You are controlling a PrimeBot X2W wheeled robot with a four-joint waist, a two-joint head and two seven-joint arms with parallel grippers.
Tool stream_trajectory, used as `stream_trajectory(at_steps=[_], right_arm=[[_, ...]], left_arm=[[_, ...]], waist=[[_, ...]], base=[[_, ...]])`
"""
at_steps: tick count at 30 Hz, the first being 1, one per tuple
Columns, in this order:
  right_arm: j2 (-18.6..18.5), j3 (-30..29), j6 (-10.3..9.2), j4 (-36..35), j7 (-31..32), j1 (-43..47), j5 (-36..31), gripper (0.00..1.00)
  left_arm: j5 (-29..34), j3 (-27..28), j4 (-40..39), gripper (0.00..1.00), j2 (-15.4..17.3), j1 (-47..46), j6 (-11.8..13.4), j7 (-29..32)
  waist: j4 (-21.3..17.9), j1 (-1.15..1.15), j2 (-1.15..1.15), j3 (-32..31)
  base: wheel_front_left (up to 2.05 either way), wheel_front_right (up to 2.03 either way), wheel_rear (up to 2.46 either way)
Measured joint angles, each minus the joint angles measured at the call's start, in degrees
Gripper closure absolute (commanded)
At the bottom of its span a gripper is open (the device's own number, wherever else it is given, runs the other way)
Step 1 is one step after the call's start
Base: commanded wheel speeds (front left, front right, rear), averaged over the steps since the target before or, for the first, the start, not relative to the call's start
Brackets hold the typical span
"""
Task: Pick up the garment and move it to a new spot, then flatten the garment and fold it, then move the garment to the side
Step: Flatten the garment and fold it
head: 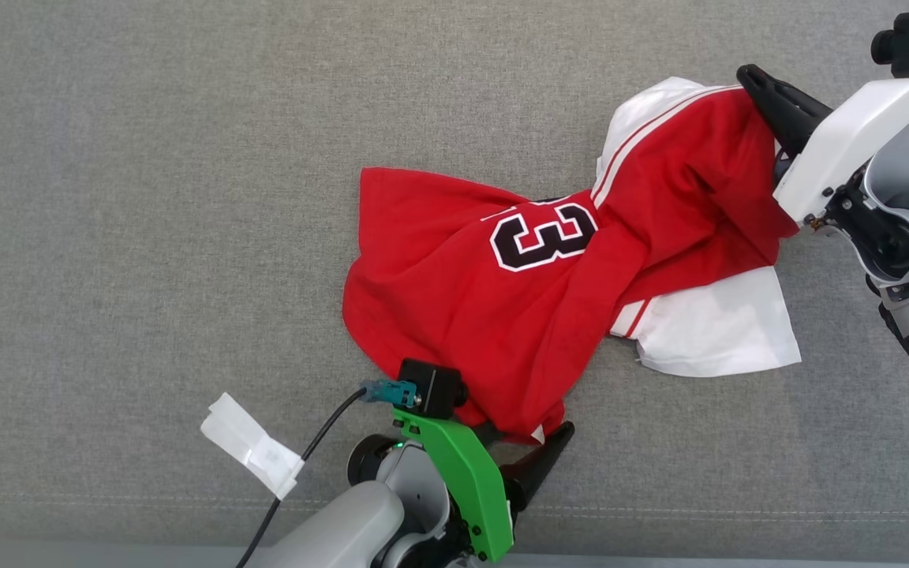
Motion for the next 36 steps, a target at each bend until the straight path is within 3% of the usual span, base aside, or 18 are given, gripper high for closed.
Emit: stream_trajectory(at_steps=[5, 6, 7, 8, 10, 19, 23, 32, 36], right_arm=[[0.31, 0.0, 0.51, 1.2, -0.58, -0.41, -0.07, 1.0], [0.38, 0.0, 0.52, 1.44, -0.8, -0.58, -0.09, 1.0], [0.46, 0.0, 0.63, 1.69, -1.09, -0.75, -0.09, 1.0], [0.51, 0.0, 0.94, 1.94, -1.11, -0.93, -0.09, 1.0], [0.7, 0.0, 1.0, 2.34, -1.54, -1.18, -0.09, 1.0], [0.8, -1.0, 1.52, 4.64, -3.71, -1.2, -0.08, 1.0], [0.07, -2.12, 2.04, 5.7, -5.42, -1.15, 0.04, 1.0], [-0.11, -4.41, 3.5, 5.46, -9.81, 0.57, 2.29, 1.0], [-0.57, -4.74, 4.03, 2.66, -12.33, 3.58, 2.57, 1.0]], left_arm=[[0.16, -1.23, 1.26, 0.0, -0.09, -1.19, 0.0, -0.92], [0.16, -1.49, 1.52, 0.09, -0.11, -1.37, 0.0, -1.13], [0.13, -1.7, 1.79, 0.3, -0.13, -1.58, 0.0, -1.15], [0.07, -1.87, 2.14, 0.62, -0.16, -1.83, 0.0, -1.18], [-0.15, -1.94, 3.1, 1.0, -0.2, -2.03, 0.05, -1.75], [1.65, -3.45, 7.72, 1.0, -0.68, -4.12, 0.43, -3.71], [1.62, -2.14, 7.43, 1.0, 0.07, -4.47, -0.59, -4.19], [0.14, -0.04, -4.04, 1.0, 11.88, -8.48, -6.55, 0.54], [1.31, 0.3, -7.64, 1.0, 18.0, -12.59, -6.55, 4.17]], waist=[[-0.09, 0.0, 0.0, 0.24], [-0.08, 0.0, 0.0, 0.25], [-0.06, 0.0, 0.0, 0.25], [-0.04, 0.0, 0.0, 0.24], [0.0, 0.0, 0.0, 0.2], [0.44, 0.0, 0.0, -0.52], [0.91, 0.0, 0.0, -1.5], [2.08, 0.0, 0.0, -5.31], [2.82, 0.0, 0.0, -7.24]], base=[[0.0, 0.0, 0.0], [0.0, 0.0, 0.0], [0.0, 0.0, 0.0], [0.0, 0.0, 0.0], [0.0, 0.0, 0.0], [0.0, 0.0, 0.0], [0.0, 0.0, 0.0], [0.0, 0.0, 0.0], [0.0, 0.0, 0.0]])
